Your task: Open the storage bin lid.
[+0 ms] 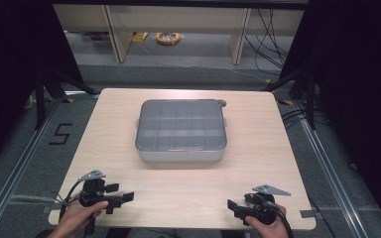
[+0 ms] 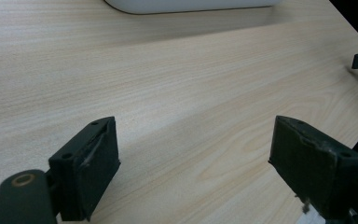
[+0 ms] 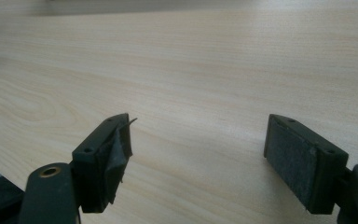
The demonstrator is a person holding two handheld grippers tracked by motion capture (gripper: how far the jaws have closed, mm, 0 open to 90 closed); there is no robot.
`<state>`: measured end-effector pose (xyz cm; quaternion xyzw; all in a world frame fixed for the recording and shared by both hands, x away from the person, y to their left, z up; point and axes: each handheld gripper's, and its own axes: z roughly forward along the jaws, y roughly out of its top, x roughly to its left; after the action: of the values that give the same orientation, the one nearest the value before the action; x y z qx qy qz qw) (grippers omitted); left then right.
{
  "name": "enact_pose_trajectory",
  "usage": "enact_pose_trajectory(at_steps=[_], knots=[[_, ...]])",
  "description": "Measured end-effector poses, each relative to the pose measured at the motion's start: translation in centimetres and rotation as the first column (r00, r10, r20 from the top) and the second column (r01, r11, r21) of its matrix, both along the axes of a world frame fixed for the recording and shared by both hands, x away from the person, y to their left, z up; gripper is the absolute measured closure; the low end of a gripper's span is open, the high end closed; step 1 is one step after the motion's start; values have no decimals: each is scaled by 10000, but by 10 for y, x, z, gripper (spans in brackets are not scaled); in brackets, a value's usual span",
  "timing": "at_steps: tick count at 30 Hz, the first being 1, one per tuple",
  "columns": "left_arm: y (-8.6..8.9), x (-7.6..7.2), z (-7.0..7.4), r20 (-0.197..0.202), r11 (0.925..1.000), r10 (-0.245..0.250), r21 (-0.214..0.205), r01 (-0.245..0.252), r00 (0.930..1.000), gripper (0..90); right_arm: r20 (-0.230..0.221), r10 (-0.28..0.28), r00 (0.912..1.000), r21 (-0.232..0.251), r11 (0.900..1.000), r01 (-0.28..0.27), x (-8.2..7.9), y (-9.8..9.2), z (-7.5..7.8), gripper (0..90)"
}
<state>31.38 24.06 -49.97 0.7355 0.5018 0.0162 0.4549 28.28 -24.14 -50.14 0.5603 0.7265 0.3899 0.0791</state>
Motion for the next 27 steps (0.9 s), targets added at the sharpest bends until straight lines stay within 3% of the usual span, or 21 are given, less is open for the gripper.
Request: enact_pose_trajectory(at_steps=[19, 20, 21, 27], knots=[[0, 0, -1, 51, 10000, 42, -75, -41, 10000, 147, 19, -191, 9998, 454, 9988, 190, 2, -4, -1, 219], [0, 0, -1, 40, 10000, 44, -67, -44, 10000, 147, 3, -177, 9998, 515, 9985, 176, 2, -4, -1, 219], [1, 0, 0, 90, 10000, 68, -69, -67, 9999, 147, -326, -378, 9988, 639, 9972, 398, 0, -2, 1, 220], [1, 1, 0, 105, 9997, 206, -127, -204, 9997, 147, -222, -433, 9988, 716, 9964, 448, 1, -3, 1, 221]])
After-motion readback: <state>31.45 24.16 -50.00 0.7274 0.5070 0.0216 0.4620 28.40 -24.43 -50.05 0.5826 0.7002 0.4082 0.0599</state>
